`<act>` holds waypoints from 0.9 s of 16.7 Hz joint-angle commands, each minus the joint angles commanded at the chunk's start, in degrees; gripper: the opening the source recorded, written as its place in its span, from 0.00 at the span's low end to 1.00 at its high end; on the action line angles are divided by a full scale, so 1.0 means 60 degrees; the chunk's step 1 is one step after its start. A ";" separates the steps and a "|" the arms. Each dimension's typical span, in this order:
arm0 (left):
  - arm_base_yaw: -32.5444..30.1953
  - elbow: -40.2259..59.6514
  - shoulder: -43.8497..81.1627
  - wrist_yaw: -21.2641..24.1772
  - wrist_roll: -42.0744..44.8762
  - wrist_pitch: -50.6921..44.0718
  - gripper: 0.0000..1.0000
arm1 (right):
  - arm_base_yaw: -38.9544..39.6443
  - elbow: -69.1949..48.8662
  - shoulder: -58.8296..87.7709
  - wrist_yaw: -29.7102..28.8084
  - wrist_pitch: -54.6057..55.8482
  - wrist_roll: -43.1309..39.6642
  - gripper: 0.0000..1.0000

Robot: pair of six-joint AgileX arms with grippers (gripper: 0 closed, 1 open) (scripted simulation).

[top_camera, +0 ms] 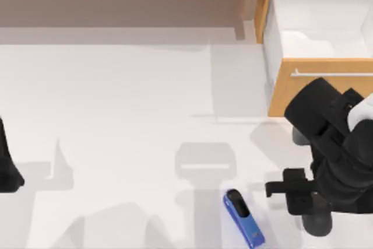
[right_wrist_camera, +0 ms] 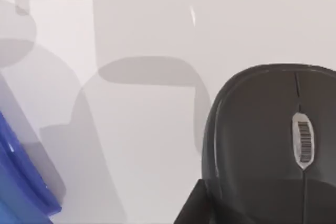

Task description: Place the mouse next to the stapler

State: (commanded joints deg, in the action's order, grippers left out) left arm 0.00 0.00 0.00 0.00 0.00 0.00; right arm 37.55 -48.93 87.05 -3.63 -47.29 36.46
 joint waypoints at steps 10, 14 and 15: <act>0.0000 0.0000 0.0000 0.0000 0.0000 0.0000 1.00 | -0.0039 -0.0057 -0.0022 0.0013 0.0089 0.0004 0.00; 0.0000 0.0000 0.0000 0.0000 0.0000 0.0000 1.00 | -0.0034 -0.0111 -0.0106 0.0015 0.0257 -0.0002 0.00; 0.0000 0.0000 0.0000 0.0000 0.0000 0.0000 1.00 | -0.0033 -0.0124 -0.0126 0.0014 0.0304 -0.0003 0.00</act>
State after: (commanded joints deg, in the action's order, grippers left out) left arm 0.00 0.00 0.00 0.00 0.00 0.00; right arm 37.35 -49.67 86.29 -3.54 -45.47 36.44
